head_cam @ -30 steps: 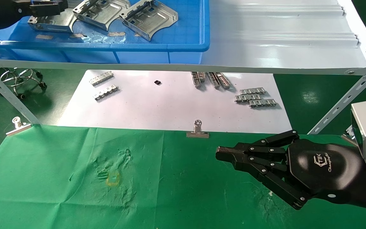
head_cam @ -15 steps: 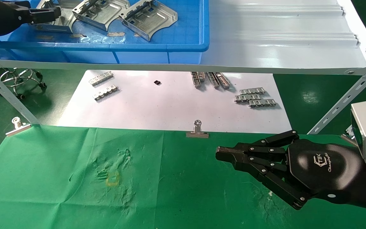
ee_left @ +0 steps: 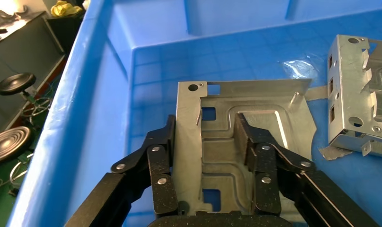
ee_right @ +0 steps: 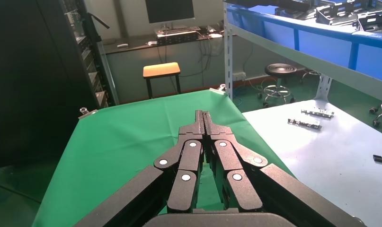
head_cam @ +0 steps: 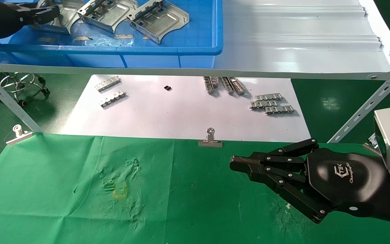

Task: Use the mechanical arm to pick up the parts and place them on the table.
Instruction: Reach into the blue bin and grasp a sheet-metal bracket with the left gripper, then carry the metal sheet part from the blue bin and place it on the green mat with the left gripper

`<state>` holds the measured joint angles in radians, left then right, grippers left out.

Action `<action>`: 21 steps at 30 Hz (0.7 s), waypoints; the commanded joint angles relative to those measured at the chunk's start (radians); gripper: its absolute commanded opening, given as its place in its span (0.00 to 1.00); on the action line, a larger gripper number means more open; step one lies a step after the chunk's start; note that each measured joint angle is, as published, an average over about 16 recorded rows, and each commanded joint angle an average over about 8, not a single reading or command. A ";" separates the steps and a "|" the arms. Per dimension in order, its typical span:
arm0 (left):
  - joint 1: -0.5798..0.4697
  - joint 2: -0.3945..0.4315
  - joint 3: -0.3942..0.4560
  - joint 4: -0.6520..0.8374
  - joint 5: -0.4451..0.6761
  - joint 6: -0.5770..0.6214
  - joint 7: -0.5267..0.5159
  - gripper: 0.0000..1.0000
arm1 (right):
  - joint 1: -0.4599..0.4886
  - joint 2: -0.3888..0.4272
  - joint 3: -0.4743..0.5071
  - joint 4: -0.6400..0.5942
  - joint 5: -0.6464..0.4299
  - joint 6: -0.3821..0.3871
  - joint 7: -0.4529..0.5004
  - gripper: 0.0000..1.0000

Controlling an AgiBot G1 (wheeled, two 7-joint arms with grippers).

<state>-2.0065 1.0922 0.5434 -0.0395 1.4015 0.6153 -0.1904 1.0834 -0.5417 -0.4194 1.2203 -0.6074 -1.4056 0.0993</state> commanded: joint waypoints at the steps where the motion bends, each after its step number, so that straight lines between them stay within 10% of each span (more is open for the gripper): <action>1: 0.000 0.000 0.000 0.004 0.000 0.001 0.003 0.00 | 0.000 0.000 0.000 0.000 0.000 0.000 0.000 0.00; 21: -0.001 -0.043 -0.049 -0.102 -0.066 -0.011 0.120 0.00 | 0.000 0.000 0.000 0.000 0.000 0.000 0.000 0.00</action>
<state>-2.0029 1.0444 0.4924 -0.1464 1.3305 0.6321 -0.0812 1.0834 -0.5417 -0.4195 1.2203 -0.6074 -1.4056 0.0993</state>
